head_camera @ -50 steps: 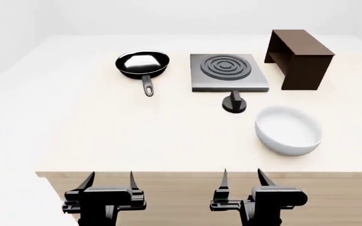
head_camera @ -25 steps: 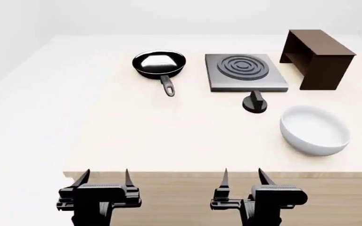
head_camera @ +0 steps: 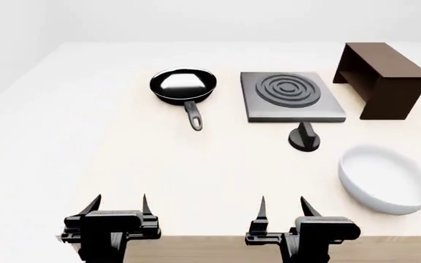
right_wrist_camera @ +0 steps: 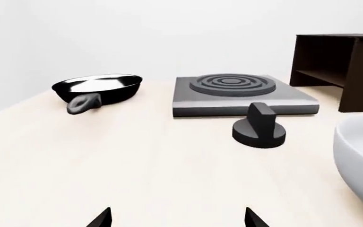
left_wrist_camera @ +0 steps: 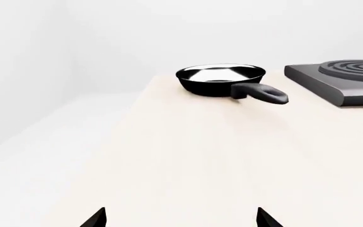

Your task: Turn on the stove.

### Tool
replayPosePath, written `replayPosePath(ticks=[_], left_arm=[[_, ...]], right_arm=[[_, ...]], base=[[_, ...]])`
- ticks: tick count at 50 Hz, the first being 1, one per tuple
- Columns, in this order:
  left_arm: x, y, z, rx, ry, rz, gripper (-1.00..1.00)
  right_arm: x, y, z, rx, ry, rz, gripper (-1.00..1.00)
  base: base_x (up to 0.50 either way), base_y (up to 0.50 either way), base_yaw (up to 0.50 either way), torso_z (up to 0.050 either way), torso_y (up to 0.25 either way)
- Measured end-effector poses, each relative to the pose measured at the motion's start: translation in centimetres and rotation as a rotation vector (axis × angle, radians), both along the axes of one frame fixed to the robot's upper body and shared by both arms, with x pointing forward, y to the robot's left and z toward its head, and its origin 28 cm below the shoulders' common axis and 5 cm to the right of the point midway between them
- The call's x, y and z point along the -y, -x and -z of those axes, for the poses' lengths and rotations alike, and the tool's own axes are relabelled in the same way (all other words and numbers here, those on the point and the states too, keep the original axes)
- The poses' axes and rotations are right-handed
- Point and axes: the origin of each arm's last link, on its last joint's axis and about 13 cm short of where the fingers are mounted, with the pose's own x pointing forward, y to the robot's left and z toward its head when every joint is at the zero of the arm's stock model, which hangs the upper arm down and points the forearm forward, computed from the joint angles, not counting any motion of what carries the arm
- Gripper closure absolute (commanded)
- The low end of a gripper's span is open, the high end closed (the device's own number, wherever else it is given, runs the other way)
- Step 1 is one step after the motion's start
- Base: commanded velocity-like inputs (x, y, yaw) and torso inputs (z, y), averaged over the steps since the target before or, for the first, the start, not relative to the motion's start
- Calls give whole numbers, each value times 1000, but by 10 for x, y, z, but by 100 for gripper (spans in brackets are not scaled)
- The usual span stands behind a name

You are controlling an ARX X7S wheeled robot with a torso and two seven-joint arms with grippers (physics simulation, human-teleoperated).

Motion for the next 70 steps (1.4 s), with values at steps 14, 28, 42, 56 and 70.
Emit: replayPosePath(ticks=[14, 28, 42, 56, 70], left_arm=[[0, 0, -1, 1, 0, 0, -100], [-1, 0, -1, 2, 0, 0, -100], [8, -1, 7, 1, -2, 0, -100], [13, 0, 13, 0, -3, -2, -100], [13, -1, 13, -2, -13, -10, -100]], right_arm=[[0, 1, 0, 2, -4, -3, -100], [0, 1, -1, 13, 8, 3, -100], [-1, 1, 0, 16, 11, 4, -100], [-2, 1, 0, 14, 12, -5, -100], [2, -6, -9, 17, -8, 5, -100]], base=[[500, 0, 0, 0, 0], [170, 0, 0, 0, 0], [0, 0, 0, 0, 0], [0, 0, 0, 0, 0], [0, 0, 0, 0, 0]])
